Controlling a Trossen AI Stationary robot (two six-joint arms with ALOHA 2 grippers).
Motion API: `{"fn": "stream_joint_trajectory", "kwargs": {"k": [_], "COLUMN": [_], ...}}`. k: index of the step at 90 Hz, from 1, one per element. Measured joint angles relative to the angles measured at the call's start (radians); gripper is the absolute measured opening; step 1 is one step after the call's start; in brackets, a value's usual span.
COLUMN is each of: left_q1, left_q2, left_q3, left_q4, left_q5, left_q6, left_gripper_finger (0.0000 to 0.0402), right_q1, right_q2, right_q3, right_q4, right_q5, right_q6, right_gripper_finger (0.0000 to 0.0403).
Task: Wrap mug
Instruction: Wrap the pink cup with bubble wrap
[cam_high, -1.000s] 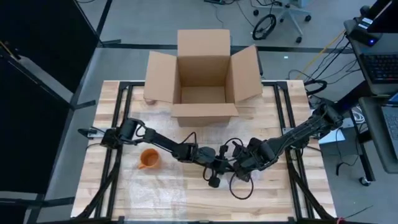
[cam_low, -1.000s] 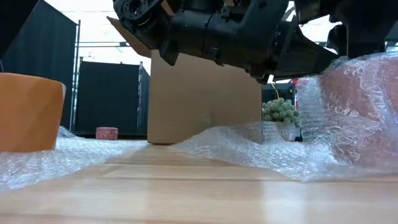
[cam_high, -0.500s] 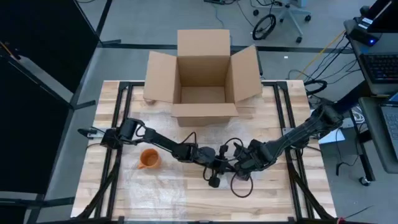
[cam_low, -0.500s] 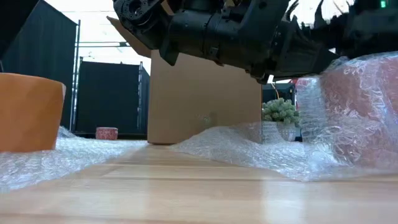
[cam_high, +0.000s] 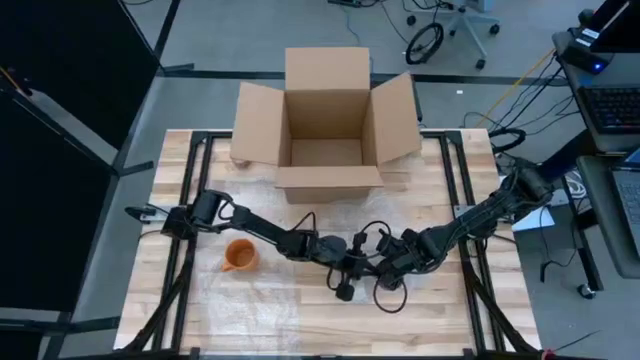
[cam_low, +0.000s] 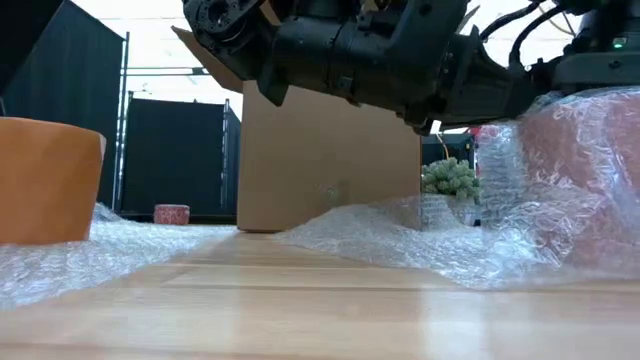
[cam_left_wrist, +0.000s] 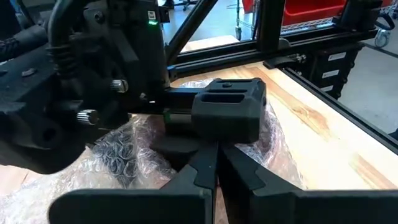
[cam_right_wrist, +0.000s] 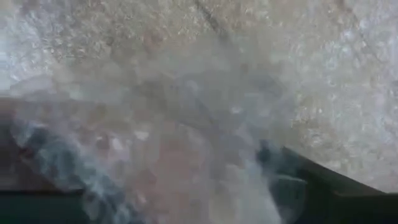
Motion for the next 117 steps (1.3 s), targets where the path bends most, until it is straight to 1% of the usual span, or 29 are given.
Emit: {"fn": "stream_joint_trajectory", "kwargs": {"k": [15,22,28,34,41,49,61,69,75,87,92,98,108,117], "left_q1": [0.0,0.0,0.0,0.0,-0.001,-0.003,0.0,0.0,0.0,0.0,0.0,0.0,0.0,0.0], "left_q2": [0.0,0.0,0.0,0.0,0.0,-0.001,0.0,0.0,-0.001,-0.012,-0.012,-0.016,-0.016,-0.026], "left_q3": [0.0,0.0,0.0,0.0,-0.002,-0.002,-0.002,-0.002,-0.002,-0.002,-0.002,-0.002,-0.002,-0.002], "left_q4": [0.001,0.004,0.005,0.005,0.0,-0.004,-0.004,-0.004,-0.004,-0.012,-0.012,-0.015,-0.017,-0.028], "left_q5": [0.0,0.0,0.0,0.004,0.008,0.011,0.01,0.006,0.006,0.006,0.006,0.005,0.006,0.006], "left_q6": [0.0,0.0,0.0,0.0,0.0,0.001,0.0,0.0,0.0,-0.002,-0.031,-0.075,-0.079,-0.08], "left_gripper_finger": [0.0,0.0,0.0,0.0,0.0,0.0,0.0,0.0,0.0,0.0,0.0,0.0,0.0002,0.002], "right_q1": [-0.002,-0.001,-0.001,-0.001,-0.001,0.001,0.0,0.0,0.0,0.01,0.01,0.009,0.009,0.009], "right_q2": [0.001,-0.003,-0.001,0.004,0.008,-0.001,0.001,0.001,0.001,0.0,0.0,0.0,0.0,-0.001], "right_q3": [0.001,0.011,0.035,0.062,0.098,0.14,0.161,0.195,0.216,0.238,0.238,0.238,0.238,0.238], "right_q4": [0.019,0.007,-0.016,-0.039,-0.069,-0.094,-0.151,-0.192,-0.222,-0.224,-0.226,-0.232,-0.251,-0.262], "right_q5": [-0.032,-0.037,-0.038,-0.04,-0.045,-0.049,-0.051,-0.049,-0.045,-0.034,-0.034,-0.034,-0.034,-0.033], "right_q6": [-0.014,-0.02,-0.024,-0.043,-0.067,-0.086,-0.091,-0.093,-0.093,-0.112,-0.113,-0.113,-0.113,-0.113], "right_gripper_finger": [0.0076,0.0037,0.002,0.0018,0.0044,0.0098,0.0182,0.0225,0.0248,0.0275,0.028,0.0282,0.0282,0.0282]}}
